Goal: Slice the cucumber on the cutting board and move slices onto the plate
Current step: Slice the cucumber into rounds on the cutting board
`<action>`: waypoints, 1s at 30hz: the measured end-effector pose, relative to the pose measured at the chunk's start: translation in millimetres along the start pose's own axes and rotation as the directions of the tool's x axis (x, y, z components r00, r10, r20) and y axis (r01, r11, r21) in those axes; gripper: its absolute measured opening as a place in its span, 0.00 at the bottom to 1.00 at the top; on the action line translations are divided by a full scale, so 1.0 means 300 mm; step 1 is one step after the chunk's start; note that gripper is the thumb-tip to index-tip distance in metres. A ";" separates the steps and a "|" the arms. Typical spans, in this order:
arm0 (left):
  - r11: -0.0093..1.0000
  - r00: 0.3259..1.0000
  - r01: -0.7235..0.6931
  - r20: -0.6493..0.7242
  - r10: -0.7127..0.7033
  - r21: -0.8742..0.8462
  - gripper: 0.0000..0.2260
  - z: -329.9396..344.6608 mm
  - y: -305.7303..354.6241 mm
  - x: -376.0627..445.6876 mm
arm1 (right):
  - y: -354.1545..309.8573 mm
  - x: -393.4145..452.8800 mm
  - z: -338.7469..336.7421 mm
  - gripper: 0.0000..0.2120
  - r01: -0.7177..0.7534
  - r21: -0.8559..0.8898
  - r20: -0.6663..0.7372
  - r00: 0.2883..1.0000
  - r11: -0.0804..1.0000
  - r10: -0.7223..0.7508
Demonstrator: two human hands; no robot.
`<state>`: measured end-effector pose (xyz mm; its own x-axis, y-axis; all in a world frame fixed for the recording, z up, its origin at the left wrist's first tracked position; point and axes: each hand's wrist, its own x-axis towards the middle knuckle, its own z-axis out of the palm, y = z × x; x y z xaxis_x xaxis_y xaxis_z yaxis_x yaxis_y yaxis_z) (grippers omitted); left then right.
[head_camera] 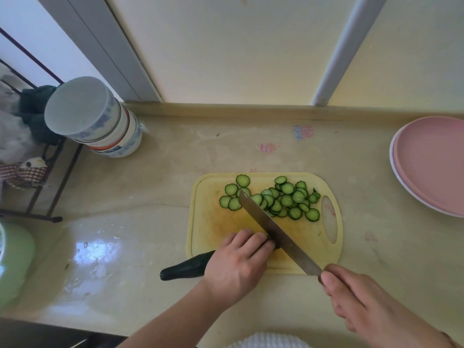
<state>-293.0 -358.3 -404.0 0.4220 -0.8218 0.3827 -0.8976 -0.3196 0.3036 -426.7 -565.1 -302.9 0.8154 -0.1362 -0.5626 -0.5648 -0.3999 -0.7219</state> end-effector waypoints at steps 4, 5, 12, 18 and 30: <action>1.000 1.000 0.005 -0.002 -0.005 0.002 0.10 -0.001 -0.001 0.001 | -0.015 -0.013 0.000 0.29 0.024 -0.040 -0.007 1.000 0.999 -0.025; 1.000 1.000 0.007 -0.003 -0.007 0.000 0.10 -0.001 -0.001 0.001 | -0.013 -0.014 0.002 0.28 0.025 -0.050 -0.013 1.000 0.998 -0.025; 1.000 1.000 0.006 0.007 -0.006 -0.003 0.09 0.002 0.004 -0.002 | -0.009 0.003 0.018 0.25 0.016 -0.093 0.033 0.999 0.996 -0.013; 1.000 1.000 0.005 0.008 -0.005 -0.004 0.09 0.002 0.005 -0.001 | 0.014 0.049 0.050 0.25 0.044 -0.157 0.022 0.999 0.987 -0.041; 1.000 1.000 0.008 0.007 -0.008 -0.009 0.10 0.001 -0.002 -0.005 | 0.023 0.031 0.001 0.23 0.016 -0.064 0.001 1.000 0.998 -0.015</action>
<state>-293.2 -357.1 -405.0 0.4281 -0.8228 0.3738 -0.8931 -0.3220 0.3143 -423.1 -568.8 -313.1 0.8239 -0.1288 -0.5518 -0.5428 -0.4594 -0.7031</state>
